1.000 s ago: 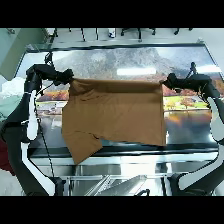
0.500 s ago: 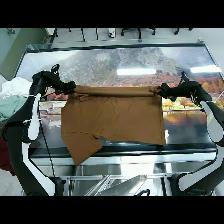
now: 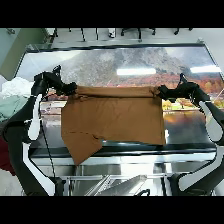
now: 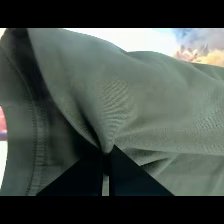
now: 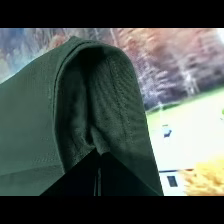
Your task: Fold the shirts.
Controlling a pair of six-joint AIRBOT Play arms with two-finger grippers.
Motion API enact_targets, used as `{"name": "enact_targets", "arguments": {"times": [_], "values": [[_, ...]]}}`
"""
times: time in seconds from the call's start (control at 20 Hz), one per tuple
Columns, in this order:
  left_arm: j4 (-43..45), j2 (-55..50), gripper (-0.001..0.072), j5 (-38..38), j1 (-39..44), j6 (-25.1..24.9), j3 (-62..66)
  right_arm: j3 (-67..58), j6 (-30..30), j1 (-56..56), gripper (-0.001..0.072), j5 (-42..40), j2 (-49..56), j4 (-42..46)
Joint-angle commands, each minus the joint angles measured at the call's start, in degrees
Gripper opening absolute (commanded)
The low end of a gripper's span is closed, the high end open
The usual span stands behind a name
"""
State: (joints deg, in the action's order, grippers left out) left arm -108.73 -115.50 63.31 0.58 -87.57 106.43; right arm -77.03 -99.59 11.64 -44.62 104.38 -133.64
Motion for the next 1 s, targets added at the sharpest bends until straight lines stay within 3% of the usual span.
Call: {"name": "enact_targets", "arguments": {"times": [0.0,0.05,0.1,0.15,0.2,0.25,0.4,0.5,0.65,0.95], "values": [[-0.9,0.0,0.0015,1.9,0.2,0.0,0.0,0.0,0.0,-0.1,0.0021,-0.3,0.2,0.1],[-0.9,0.0,0.0132,3.0,0.2,0.0,0.0,0.0,0.0,-0.1,0.0021,-0.8,0.2,0.1],[-1.0,0.0,0.046,4.6,-0.1,0.1,0.4,-0.2,0.0,0.1,0.0072,-1.8,0.1,-0.1],[-1.0,0.0,0.0679,6.6,-0.5,0.9,1.5,-0.5,0.0,0.4,0.0269,-3.3,-0.2,-0.5],[-1.0,0.0,0.0676,9.1,-1.1,1.6,3.5,-1.3,0.0,1.1,0.0473,-5.6,-0.8,-0.4],[-1.0,0.0,0.0677,12.0,-1.7,1.8,6.1,-2.2,0.0,2.1,0.0514,-8.5,-1.7,-0.5],[-0.9,1.2,0.0677,23.5,-4.4,4.0,14.7,-4.0,-2.2,7.1,0.0509,-18.5,-7.0,-0.4],[-0.8,5.7,0.0676,27.2,-6.7,4.5,12.7,-3.8,-4.5,10.8,0.0505,-26.3,-10.7,0.5],[-0.4,16.7,0.0677,28.9,-9.5,3.7,-2.7,1.3,-5.7,14.0,0.0504,-33.1,-15.6,6.0],[-0.4,41.5,0.0676,22.0,-10.2,1.7,-48.8,25.1,-9.9,15.7,0.0504,-28.9,-25.2,8.1]]}}
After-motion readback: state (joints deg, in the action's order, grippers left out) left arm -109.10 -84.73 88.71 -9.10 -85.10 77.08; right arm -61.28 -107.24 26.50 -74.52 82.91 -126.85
